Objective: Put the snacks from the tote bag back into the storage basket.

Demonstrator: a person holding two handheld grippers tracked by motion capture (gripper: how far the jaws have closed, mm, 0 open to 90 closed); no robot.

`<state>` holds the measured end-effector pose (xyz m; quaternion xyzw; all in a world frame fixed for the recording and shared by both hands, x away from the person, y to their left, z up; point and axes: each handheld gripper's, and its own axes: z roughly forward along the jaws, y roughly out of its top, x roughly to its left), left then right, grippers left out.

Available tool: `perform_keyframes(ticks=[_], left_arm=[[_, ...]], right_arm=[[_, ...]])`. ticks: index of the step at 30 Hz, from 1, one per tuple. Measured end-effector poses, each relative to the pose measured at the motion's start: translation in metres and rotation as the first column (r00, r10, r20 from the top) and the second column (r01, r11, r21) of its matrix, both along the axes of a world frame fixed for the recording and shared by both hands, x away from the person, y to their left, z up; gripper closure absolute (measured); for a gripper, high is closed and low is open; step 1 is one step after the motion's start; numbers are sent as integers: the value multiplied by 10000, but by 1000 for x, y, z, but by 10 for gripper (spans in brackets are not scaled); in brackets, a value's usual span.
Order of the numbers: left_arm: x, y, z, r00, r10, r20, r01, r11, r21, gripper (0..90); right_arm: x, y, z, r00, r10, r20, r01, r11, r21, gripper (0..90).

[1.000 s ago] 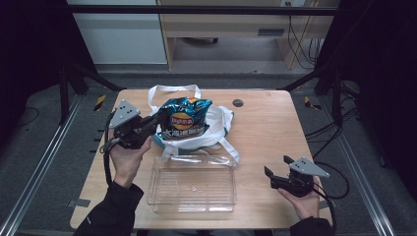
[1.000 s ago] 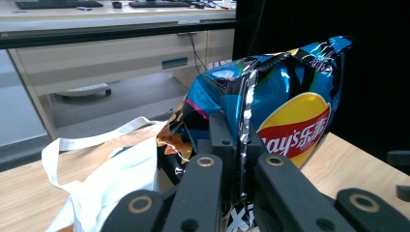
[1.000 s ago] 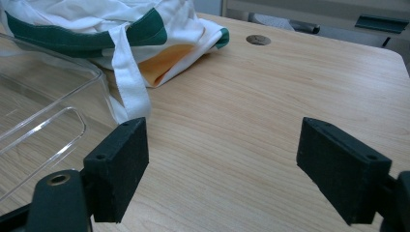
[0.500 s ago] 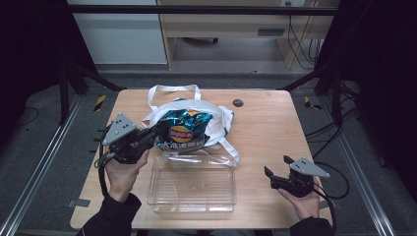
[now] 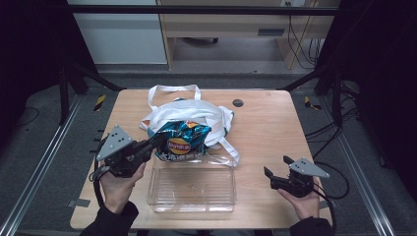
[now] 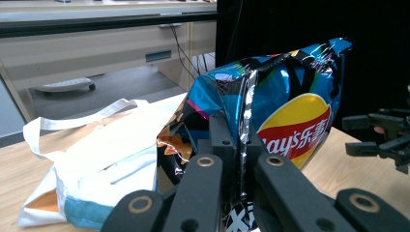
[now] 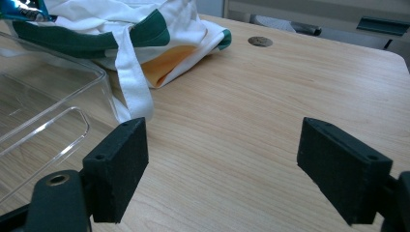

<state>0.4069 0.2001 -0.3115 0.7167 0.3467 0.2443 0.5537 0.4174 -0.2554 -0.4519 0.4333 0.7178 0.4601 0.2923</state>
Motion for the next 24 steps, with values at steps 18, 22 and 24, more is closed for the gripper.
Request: perform_keyframes(ticks=[18,22,24], left_arm=[[-13,-10,-19,9980,-334,-546,356,9985,411,900],[-15,-14,-24,9967,-459,-675,493,9975,497,900],[-15,-17,-29,9951,-548,-824,598,9964,595,900]], right_arm=[[-3,2,1,9999,107,2,-107,9999,28,188],[-3,2,1,9999,129,-15,-129,9999,4,187],[-3,2,1,9999,131,-21,-131,9999,6,187]])
